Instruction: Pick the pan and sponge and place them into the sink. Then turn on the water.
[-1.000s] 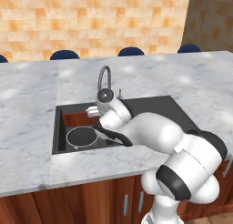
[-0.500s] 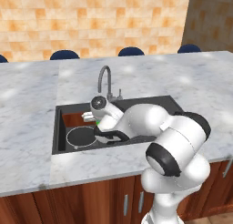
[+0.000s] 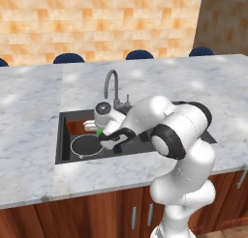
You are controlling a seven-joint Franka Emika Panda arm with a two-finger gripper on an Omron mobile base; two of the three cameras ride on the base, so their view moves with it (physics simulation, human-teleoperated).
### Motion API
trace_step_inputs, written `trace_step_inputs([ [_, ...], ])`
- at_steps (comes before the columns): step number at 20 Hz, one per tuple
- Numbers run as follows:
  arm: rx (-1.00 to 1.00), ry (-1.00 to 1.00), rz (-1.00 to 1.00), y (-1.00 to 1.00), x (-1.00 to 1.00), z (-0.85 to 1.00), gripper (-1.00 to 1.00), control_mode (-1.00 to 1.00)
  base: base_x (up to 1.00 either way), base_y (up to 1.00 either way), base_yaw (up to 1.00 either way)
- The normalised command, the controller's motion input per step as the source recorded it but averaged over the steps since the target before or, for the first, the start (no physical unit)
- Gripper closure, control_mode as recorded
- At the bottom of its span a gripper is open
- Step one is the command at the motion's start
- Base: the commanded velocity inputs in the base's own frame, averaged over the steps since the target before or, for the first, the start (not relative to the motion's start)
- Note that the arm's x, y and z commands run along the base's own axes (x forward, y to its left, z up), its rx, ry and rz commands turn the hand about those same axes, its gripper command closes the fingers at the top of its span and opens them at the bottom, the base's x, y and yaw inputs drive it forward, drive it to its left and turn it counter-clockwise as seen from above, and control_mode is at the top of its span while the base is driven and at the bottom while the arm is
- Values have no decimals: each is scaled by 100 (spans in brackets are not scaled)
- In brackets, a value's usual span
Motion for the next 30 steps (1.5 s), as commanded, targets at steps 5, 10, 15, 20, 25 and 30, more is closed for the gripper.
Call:
trace_step_inputs([
  [5,4,7,-1,25,31,-35,100,-100,0,0,0],
  [10,2,7,-2,26,35,-42,100,-100,0,0,0],
  [15,2,5,-2,22,35,-42,100,-100,0,0,0],
  [20,4,4,-1,10,29,-35,100,-100,0,0,0],
  [25,5,5,-1,8,28,-36,100,-100,0,0,0],
  [30,6,6,-1,9,31,-33,100,-100,0,0,0],
])
